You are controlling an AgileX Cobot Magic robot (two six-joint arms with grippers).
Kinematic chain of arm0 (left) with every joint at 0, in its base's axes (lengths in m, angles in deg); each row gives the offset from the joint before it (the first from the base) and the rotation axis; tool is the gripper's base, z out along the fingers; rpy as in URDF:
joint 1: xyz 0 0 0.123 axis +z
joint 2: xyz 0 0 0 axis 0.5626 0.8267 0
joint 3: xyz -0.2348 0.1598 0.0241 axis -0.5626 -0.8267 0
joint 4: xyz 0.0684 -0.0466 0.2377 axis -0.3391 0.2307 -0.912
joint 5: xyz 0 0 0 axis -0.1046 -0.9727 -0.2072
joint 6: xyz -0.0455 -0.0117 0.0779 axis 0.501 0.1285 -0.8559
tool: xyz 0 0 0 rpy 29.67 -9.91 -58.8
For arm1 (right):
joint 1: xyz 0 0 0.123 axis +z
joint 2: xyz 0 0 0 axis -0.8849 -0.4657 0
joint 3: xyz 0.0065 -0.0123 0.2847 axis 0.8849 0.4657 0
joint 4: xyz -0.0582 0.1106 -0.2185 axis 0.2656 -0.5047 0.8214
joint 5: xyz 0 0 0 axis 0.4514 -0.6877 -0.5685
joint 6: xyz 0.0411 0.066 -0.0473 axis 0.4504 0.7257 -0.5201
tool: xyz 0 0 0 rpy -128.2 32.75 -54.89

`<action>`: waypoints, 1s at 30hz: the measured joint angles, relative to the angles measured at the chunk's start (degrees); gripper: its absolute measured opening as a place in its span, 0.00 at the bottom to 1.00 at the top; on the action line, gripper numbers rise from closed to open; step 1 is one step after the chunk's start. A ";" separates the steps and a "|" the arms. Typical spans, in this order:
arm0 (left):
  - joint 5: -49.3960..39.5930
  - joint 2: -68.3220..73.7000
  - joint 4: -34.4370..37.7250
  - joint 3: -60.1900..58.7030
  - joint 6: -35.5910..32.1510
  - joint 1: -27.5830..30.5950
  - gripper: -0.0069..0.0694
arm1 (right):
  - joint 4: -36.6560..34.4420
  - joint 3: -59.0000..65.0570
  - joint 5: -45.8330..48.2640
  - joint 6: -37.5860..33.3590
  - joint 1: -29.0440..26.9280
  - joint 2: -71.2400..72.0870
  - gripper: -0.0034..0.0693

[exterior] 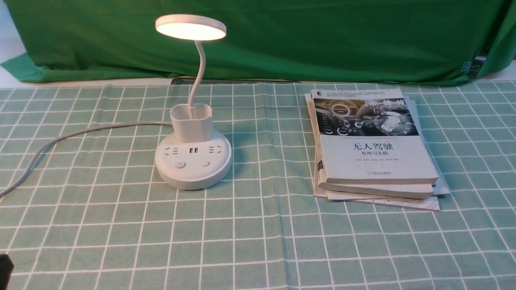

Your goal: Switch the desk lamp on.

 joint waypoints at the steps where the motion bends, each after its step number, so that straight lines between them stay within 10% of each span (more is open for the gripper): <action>1: 0.00 0.00 0.06 0.00 0.00 0.00 0.10 | 0.00 0.00 0.00 0.00 0.00 0.00 0.38; 30: 1.21 0.00 0.39 0.00 -1.02 0.00 0.10 | 0.00 0.00 0.00 0.00 0.00 0.00 0.38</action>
